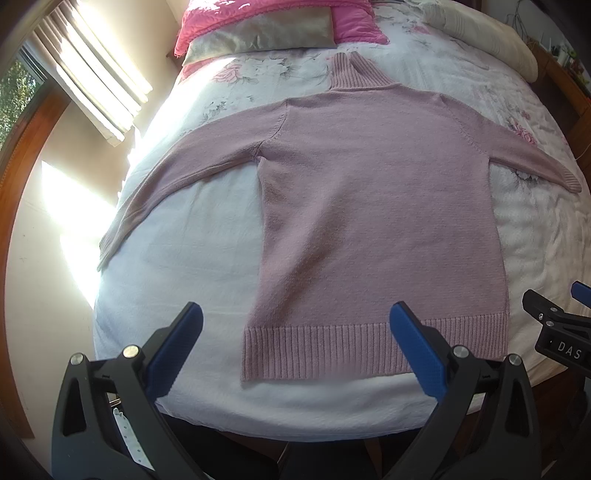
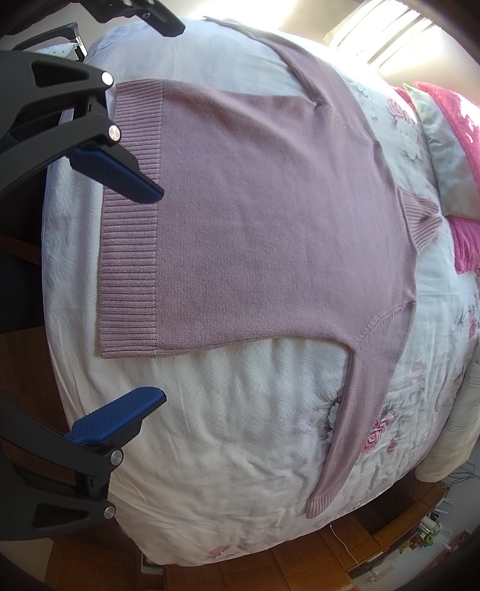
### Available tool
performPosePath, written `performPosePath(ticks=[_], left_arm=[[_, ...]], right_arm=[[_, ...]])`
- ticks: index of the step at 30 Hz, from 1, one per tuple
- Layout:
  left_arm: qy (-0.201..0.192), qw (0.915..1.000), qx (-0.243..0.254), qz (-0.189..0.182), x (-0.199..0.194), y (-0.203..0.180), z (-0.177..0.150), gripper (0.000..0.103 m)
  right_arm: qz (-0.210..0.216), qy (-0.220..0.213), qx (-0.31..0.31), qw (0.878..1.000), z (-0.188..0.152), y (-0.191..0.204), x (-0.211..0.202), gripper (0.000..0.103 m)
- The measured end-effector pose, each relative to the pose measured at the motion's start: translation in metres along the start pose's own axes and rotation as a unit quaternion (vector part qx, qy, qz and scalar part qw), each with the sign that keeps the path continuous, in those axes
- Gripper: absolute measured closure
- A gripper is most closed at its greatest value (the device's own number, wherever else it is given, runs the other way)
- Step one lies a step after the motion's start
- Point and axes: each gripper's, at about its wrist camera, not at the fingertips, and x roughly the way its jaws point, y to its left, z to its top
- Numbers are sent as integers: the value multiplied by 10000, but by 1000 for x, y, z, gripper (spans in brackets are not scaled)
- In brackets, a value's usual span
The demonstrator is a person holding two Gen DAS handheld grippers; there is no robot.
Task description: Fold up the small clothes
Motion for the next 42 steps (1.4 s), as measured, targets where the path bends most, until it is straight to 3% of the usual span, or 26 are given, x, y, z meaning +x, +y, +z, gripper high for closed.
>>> performPosePath(ticks=[14,21,29,34,36,39,42], left_arm=[[42,10000,0,79,9,-3,0,3],[171,9998,-53,-52,48,-34,32,3],[-139,9993,82,-350,91,-152,127,3],[-345,9976,179,-581,114,-239,187,3],[-403,9971,219,-604,122,-269,206,3],[-456,9966,249,-637,134,-305,231,3],[-479,9962,196,-706,142,-328,246,3]], right_arm=[[44,18,-40,10000,1,-5,10,4],[152,-50,186,9997,39,-56,40,4],[96,-167,376,9991,130,-180,94,4],[-282,-401,807,9955,201,-305,125,4],[-285,-387,1074,9931,227,-363,143,4],[-622,-338,1286,9892,257,-438,168,4],[-349,-1,1797,9831,273,-512,201,4]])
